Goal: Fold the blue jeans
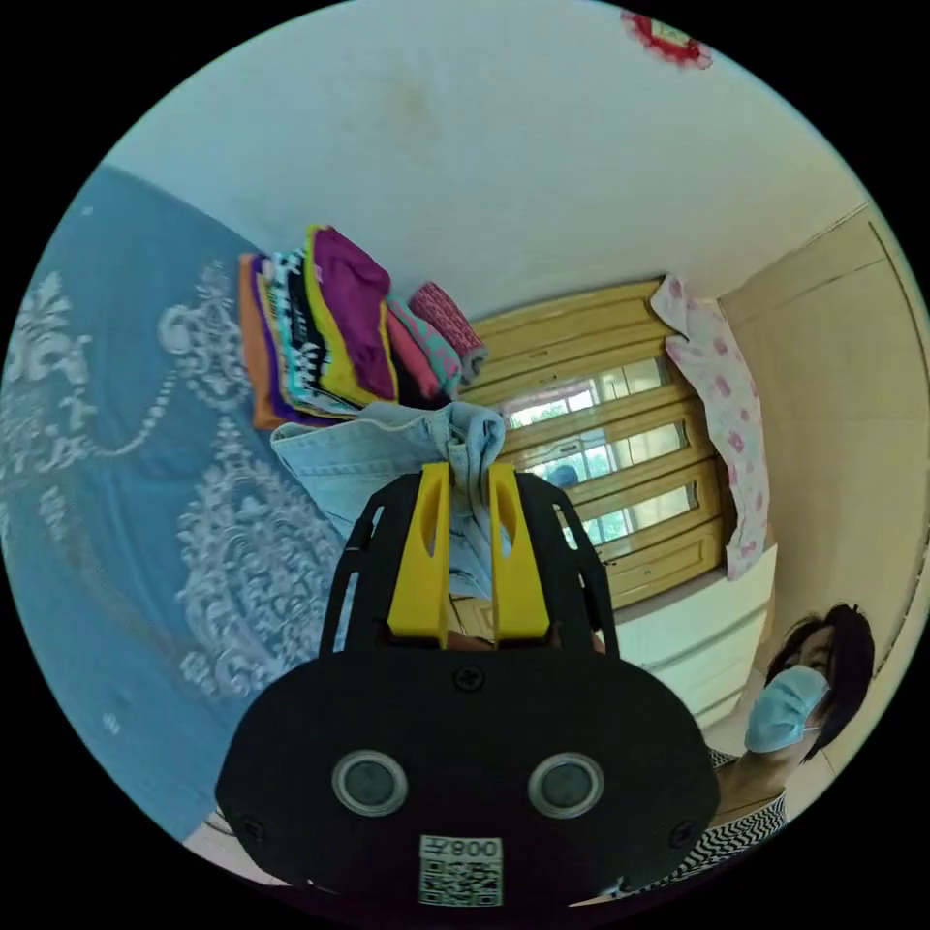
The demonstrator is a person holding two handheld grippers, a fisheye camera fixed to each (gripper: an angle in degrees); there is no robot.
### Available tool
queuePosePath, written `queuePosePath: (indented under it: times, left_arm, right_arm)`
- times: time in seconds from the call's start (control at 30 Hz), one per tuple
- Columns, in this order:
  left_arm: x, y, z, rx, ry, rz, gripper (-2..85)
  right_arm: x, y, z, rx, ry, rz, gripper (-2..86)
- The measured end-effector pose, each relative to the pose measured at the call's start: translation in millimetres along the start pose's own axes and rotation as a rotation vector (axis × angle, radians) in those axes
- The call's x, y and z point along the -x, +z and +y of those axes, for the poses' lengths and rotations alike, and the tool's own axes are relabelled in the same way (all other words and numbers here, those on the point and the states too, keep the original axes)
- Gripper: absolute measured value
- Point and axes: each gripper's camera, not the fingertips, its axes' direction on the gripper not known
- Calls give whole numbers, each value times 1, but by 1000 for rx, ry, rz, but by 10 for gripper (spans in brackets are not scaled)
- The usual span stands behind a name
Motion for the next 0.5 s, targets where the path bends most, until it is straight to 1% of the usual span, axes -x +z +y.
queuePosePath:
  times: [0.07,0.1,0.17,0.2,0.27,0.3,0.33,0.37,0.4,0.43,0.47,0.5]
  left_arm:
    - [-25,107,-75,77,35,51,68]
    - [-30,132,-92,96,43,61,68]
    - [-45,227,-154,168,60,103,69]
    - [-47,249,-168,187,71,101,69]
    - [-47,329,-217,264,112,20,70]
    - [-42,348,-228,283,109,-9,70]
    - [-28,383,-247,337,90,-74,70]
    - [-7,414,-263,396,24,-151,69]
    - [3,428,-269,423,-10,-190,69]
    - [18,452,-281,472,-51,-267,69]
    - [28,469,-293,506,-86,-341,69]
    - [30,476,-300,515,-89,-349,69]
  right_arm:
    - [-12,-42,1,-58,-34,59,3]
    - [-23,-67,4,-93,-52,93,2]
    - [-44,-99,13,-144,-61,137,3]
    - [-63,-117,21,-171,-58,158,3]
    - [-101,-136,37,-190,-21,191,5]
    - [-132,-143,49,-182,23,230,5]
    - [-167,-148,62,-159,80,286,6]
    - [-186,-149,69,-146,107,323,7]
    - [-226,-151,85,-134,184,376,8]
    - [-268,-151,103,-111,268,376,10]
    - [-289,-149,111,-90,314,360,11]
    - [-323,-144,127,-58,378,306,13]
